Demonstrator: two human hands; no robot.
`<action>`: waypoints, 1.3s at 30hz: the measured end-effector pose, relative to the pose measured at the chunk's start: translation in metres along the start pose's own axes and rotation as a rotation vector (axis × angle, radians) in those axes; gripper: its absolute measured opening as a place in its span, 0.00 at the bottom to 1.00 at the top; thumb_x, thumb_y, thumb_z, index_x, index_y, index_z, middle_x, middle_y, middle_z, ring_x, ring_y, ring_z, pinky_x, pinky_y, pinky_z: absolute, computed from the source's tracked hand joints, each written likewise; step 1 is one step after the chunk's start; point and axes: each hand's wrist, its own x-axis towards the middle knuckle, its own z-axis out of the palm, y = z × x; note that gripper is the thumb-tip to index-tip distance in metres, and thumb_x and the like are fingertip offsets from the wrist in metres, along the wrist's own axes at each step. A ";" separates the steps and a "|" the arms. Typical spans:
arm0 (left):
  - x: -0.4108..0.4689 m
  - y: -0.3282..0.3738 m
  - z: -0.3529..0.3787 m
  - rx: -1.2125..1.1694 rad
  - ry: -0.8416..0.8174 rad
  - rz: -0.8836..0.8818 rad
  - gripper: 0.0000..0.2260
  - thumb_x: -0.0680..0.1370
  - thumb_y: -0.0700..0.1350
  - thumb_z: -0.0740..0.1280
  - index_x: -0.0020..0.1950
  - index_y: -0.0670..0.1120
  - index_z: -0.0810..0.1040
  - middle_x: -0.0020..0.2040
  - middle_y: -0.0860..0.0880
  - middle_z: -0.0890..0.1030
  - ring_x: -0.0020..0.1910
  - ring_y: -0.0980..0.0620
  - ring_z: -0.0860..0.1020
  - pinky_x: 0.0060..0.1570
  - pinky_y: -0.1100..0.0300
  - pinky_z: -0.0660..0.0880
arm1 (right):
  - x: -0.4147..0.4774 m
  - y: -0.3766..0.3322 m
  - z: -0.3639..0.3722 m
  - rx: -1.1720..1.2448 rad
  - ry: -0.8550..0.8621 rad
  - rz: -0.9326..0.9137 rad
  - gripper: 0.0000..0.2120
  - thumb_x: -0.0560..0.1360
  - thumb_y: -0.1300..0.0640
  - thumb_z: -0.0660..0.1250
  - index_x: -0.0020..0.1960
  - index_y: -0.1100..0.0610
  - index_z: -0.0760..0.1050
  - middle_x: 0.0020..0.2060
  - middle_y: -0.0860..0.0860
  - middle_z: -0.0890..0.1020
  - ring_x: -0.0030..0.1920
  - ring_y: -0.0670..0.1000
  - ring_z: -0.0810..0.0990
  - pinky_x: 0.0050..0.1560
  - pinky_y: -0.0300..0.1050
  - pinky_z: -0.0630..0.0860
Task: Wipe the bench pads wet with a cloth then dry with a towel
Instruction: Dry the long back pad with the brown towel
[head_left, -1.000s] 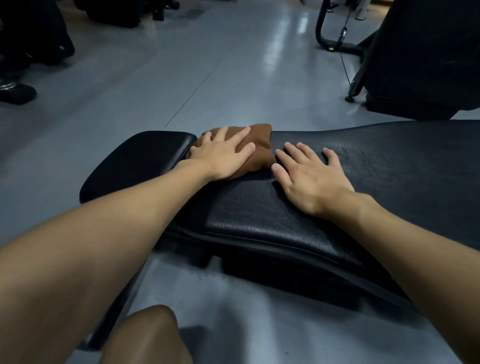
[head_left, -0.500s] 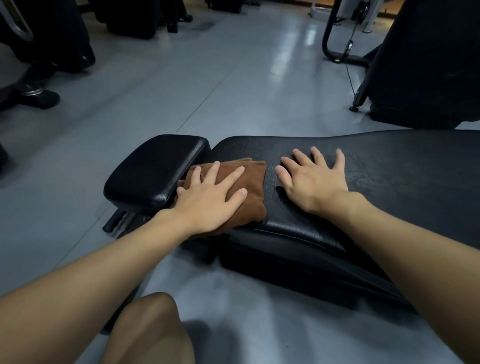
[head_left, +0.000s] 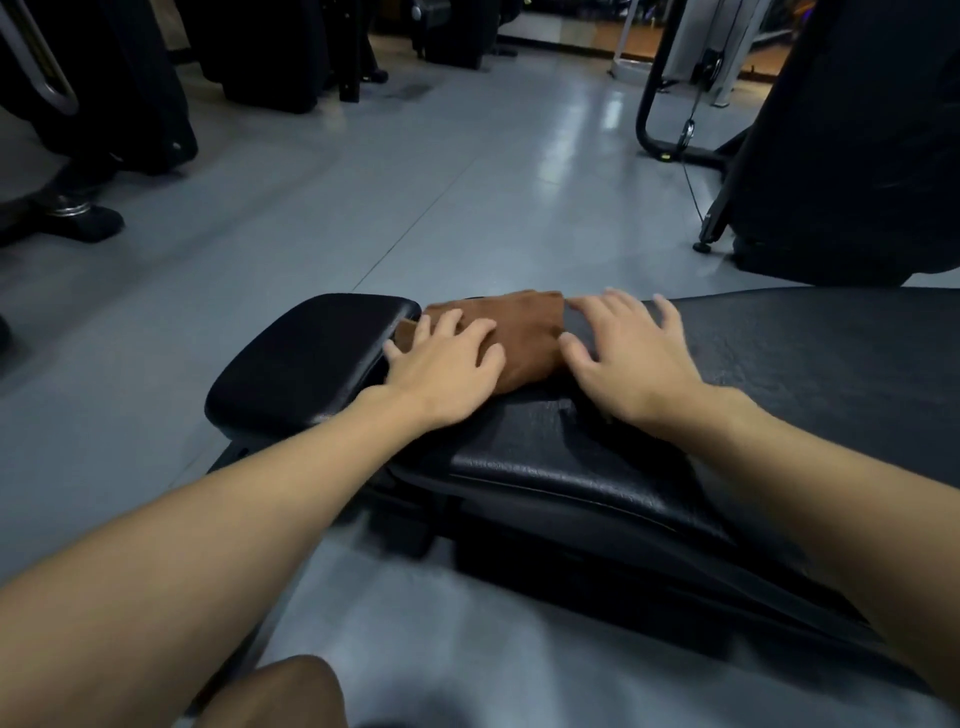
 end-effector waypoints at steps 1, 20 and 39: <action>-0.012 -0.008 0.000 -0.006 0.039 0.004 0.22 0.82 0.57 0.51 0.76 0.59 0.62 0.79 0.51 0.59 0.78 0.44 0.56 0.71 0.33 0.57 | 0.011 -0.009 0.002 0.046 0.007 -0.052 0.23 0.81 0.48 0.57 0.74 0.52 0.66 0.71 0.52 0.72 0.75 0.52 0.64 0.76 0.57 0.54; -0.047 -0.013 -0.010 -0.066 0.077 0.071 0.20 0.79 0.56 0.61 0.71 0.53 0.67 0.70 0.56 0.67 0.70 0.52 0.67 0.67 0.47 0.67 | 0.105 -0.057 0.055 -0.224 -0.438 -0.106 0.30 0.77 0.32 0.44 0.78 0.37 0.55 0.78 0.52 0.58 0.78 0.63 0.53 0.71 0.75 0.46; 0.007 0.249 0.024 0.064 -0.278 0.480 0.30 0.76 0.71 0.57 0.77 0.65 0.59 0.79 0.51 0.58 0.78 0.45 0.55 0.67 0.28 0.58 | 0.001 0.264 -0.103 -0.339 -0.286 0.502 0.32 0.76 0.30 0.41 0.78 0.36 0.55 0.80 0.51 0.57 0.79 0.59 0.51 0.74 0.70 0.45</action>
